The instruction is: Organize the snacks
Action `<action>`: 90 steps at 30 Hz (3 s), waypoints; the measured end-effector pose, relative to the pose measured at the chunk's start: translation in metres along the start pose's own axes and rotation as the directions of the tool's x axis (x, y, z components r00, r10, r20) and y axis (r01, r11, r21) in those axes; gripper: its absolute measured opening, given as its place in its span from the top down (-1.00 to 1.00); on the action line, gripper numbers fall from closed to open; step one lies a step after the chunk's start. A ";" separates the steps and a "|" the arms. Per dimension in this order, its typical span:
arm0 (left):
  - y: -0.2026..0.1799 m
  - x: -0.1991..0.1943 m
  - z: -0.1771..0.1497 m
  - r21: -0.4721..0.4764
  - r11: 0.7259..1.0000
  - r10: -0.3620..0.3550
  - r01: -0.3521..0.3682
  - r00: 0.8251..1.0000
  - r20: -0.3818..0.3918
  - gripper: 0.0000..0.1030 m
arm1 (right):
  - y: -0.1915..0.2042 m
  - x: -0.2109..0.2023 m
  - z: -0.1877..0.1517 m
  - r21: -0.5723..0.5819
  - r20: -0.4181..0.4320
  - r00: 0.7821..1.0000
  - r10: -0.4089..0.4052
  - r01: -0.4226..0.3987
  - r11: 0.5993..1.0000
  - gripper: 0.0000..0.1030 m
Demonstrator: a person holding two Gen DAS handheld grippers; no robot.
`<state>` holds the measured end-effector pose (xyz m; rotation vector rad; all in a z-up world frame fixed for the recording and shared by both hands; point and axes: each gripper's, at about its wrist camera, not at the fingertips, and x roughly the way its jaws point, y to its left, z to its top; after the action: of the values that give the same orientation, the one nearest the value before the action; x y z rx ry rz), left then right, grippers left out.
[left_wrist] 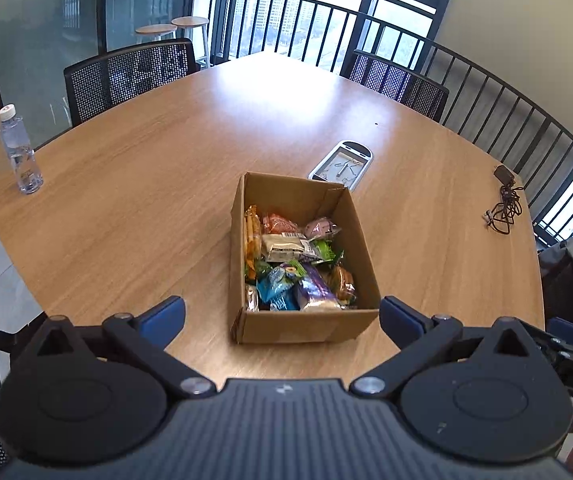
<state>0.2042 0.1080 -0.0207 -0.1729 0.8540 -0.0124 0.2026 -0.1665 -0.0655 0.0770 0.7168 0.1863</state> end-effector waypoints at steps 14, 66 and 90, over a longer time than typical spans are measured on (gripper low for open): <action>-0.016 -0.050 -0.035 0.025 0.999 0.037 -0.038 0.998 0.048 -1.00 | -0.009 -0.053 -0.018 -0.022 0.040 0.999 0.008 -0.007 1.000 -1.00; -0.051 -0.099 -0.054 0.083 0.996 0.022 -0.031 0.994 0.105 -1.00 | -0.034 -0.110 -0.024 -0.077 0.111 0.994 0.025 -0.016 0.997 -1.00; -0.051 -0.102 -0.062 0.097 0.995 0.027 -0.038 0.993 0.113 -1.00 | -0.025 -0.108 -0.028 -0.092 0.089 0.995 0.038 -0.029 0.995 -1.00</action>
<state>0.0930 0.0569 0.0237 -0.0654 0.7428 -0.0147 0.1078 -0.2124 -0.0206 0.0105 0.6159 0.2458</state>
